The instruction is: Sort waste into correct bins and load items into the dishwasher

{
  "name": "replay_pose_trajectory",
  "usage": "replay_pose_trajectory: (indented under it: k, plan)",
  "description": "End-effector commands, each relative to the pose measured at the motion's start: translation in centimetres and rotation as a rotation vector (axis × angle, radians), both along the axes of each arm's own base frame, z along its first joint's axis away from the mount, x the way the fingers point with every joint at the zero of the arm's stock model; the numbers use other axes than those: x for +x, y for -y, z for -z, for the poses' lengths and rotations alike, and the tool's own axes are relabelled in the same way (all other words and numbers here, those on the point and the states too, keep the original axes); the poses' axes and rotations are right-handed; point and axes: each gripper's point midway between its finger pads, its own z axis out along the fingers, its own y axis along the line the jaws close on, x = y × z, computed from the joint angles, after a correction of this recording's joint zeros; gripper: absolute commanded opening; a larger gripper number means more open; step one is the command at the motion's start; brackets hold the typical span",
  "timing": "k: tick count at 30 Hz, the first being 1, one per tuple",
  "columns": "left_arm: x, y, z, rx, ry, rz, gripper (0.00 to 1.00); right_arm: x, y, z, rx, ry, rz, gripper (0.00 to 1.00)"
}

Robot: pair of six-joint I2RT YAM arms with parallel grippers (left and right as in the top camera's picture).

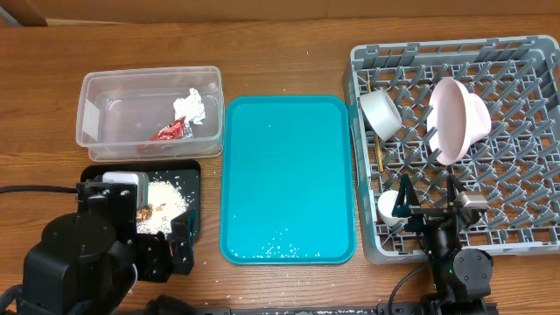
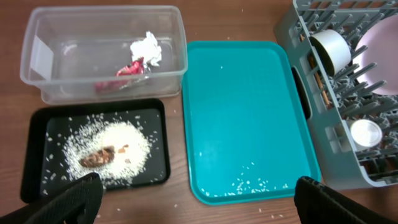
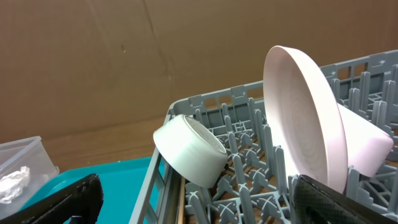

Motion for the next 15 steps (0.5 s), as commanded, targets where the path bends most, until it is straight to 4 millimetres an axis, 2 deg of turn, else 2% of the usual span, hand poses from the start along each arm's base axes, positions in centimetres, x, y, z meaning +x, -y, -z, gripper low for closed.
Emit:
replay_pose_trajectory:
  k: [1, 4, 7, 11, 15]
  plan:
    - [1.2, -0.1, -0.1, 0.104, 0.059, 0.065, 1.0, 0.0, 0.1, 0.2, 0.0, 0.002, 0.007, 1.0]
    - [3.3, 0.5, -0.2, 0.18, 0.154, 0.132, 1.0, 0.0, 0.1, 0.2, 0.0, 0.002, 0.007, 1.0]
    - [5.7, 0.0, 0.9, 0.162, 0.263, 0.079, 1.0, 0.0, 0.1, 0.2, 0.0, 0.002, 0.007, 1.0]
    - [7.1, -0.6, 2.8, 0.096, 0.376, 0.027, 1.0, 0.0, 0.1, 0.2, 0.0, 0.002, 0.007, 1.0]
    - [7.4, -1.3, 5.3, 0.064, 0.483, -0.002, 1.0, 0.0, 0.1, 0.2, 0.0, 0.002, 0.007, 1.0]
